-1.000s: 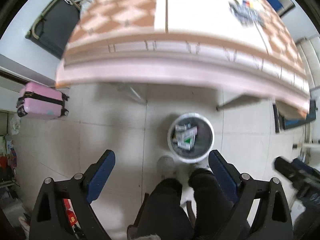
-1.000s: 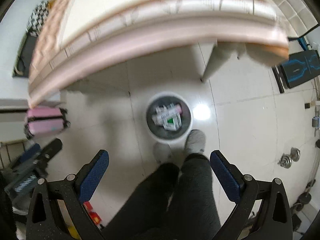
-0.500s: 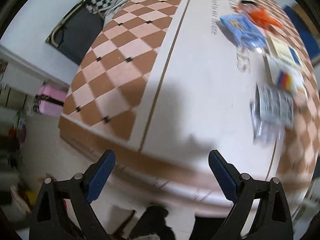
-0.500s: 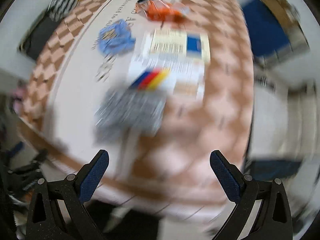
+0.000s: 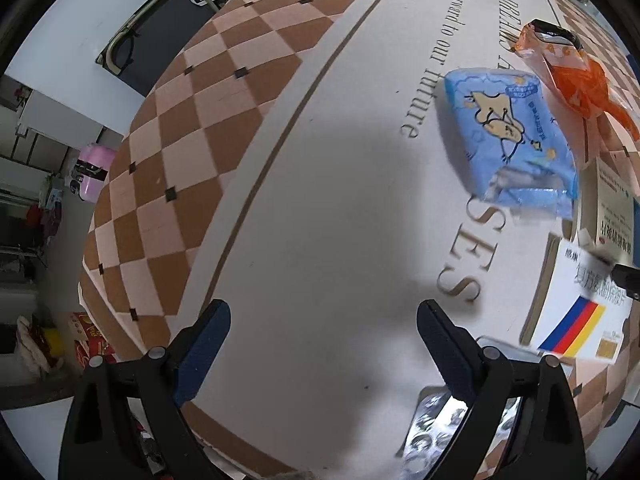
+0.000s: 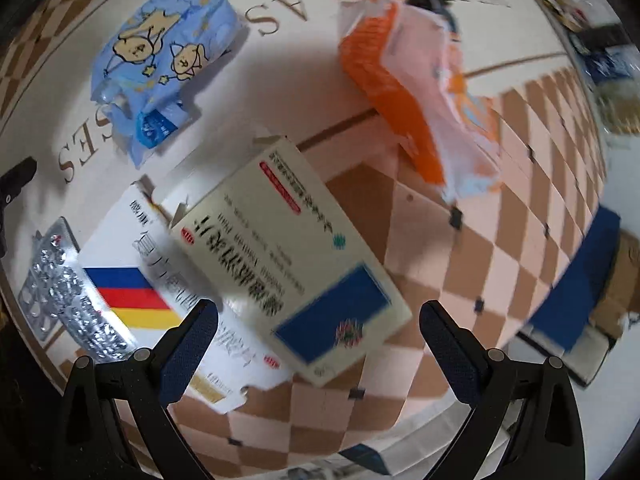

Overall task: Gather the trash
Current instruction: 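Grasp the blue wet-wipe pack with the left tool while the right tool grasps the cream medicine box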

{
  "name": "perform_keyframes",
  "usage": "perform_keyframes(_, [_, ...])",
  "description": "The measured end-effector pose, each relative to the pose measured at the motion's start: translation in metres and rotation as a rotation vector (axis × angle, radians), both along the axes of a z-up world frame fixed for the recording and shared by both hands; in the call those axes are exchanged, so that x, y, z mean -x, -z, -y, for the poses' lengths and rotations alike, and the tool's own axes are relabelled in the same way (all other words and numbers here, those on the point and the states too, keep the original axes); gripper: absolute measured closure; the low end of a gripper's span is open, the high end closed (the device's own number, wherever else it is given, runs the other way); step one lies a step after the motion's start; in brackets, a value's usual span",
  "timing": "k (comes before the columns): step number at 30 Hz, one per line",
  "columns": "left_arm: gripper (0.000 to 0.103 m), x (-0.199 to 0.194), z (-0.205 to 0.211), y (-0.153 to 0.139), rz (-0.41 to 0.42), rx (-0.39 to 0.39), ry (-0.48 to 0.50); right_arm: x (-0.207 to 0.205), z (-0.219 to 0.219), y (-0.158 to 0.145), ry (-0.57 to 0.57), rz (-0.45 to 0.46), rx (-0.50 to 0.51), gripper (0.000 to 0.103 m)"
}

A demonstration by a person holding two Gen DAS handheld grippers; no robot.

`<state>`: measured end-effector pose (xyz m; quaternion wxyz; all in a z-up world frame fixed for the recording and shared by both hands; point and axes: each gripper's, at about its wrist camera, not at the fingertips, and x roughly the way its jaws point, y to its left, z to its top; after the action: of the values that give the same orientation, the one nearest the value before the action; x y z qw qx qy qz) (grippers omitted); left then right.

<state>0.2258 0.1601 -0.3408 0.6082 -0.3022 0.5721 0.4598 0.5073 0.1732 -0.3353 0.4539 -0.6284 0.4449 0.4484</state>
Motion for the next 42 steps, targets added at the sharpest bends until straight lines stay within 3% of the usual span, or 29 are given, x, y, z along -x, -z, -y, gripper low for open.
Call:
perform_keyframes(9, [0.008, 0.004, -0.015, 0.004, -0.022, 0.015, -0.016, -0.026, -0.012, 0.017, 0.023, -0.196, 0.022, 0.001])
perform_keyframes(21, [0.008, -0.013, -0.009, 0.004, -0.038, 0.019, 0.018, -0.033, -0.005, 0.015, 0.019, -0.237, -0.004, 0.0])
perform_keyframes(23, [0.008, -0.017, -0.007, 0.003, -0.042, 0.021, 0.021, -0.013, -0.012, 0.018, 0.016, -0.233, -0.004, 0.0])
perform_keyframes(26, [0.008, -0.02, -0.003, 0.001, -0.025, 0.041, 0.023, -0.014, -0.012, 0.019, 0.031, -0.235, -0.007, 0.0])
perform_keyframes(32, [0.008, -0.034, -0.013, -0.024, 0.095, 0.041, 0.044, -0.052, -0.009, 0.014, 0.214, -0.197, -0.042, 0.004])
perform_keyframes(39, [0.008, -0.072, -0.033, -0.036, 0.203, 0.084, 0.045, -0.112, 0.023, 0.015, 0.516, -0.155, -0.061, 0.004])
perform_keyframes(42, [0.008, -0.089, -0.041, -0.039, 0.233, 0.091, 0.048, -0.126, 0.031, 0.013, 0.603, -0.206, -0.078, 0.004])
